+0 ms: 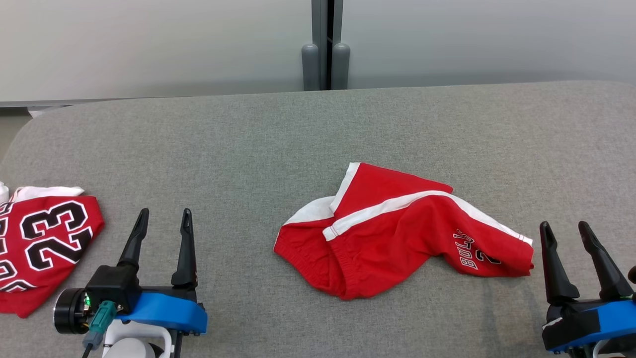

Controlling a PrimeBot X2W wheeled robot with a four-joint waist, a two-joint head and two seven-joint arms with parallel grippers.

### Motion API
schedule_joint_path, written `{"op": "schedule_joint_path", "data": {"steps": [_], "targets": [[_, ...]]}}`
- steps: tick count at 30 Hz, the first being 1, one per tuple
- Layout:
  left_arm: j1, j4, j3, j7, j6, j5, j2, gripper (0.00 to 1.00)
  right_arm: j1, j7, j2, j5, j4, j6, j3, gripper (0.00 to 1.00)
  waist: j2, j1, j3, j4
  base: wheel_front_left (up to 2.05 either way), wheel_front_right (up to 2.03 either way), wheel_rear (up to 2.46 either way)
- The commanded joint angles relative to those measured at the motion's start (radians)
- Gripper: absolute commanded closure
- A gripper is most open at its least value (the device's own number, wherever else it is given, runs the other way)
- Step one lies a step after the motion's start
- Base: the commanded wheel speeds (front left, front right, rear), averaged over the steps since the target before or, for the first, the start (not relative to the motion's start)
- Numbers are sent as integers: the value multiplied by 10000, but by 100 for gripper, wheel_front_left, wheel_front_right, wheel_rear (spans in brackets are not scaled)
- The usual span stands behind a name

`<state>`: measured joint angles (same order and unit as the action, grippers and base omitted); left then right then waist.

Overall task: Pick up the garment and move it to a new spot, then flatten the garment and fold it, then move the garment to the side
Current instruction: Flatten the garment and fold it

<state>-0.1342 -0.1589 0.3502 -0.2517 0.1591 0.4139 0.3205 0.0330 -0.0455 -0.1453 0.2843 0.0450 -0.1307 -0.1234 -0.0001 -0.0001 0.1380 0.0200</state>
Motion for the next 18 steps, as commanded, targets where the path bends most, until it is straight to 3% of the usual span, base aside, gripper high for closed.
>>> {"op": "schedule_joint_path", "data": {"steps": [1, 11, 18], "targets": [[49, 60, 21, 27, 76, 10, 60, 0, 160, 51, 76, -32, 87, -1, -18, 0, 1, 1, 1, 12, 0, 0, 0], [-206, 381, 224, 36, 67, -166, 46, 0, 126, 175, 141, -36, 232, -1, 18, 0, 1, 1, 28, 31, 0, 0, 0], [-1432, 557, 1609, 1268, -837, -314, -589, 0, -175, 233, 122, 71, 226, -1, 172, 0, 1, 1, 527, 36, 0, 0, 0]]}}
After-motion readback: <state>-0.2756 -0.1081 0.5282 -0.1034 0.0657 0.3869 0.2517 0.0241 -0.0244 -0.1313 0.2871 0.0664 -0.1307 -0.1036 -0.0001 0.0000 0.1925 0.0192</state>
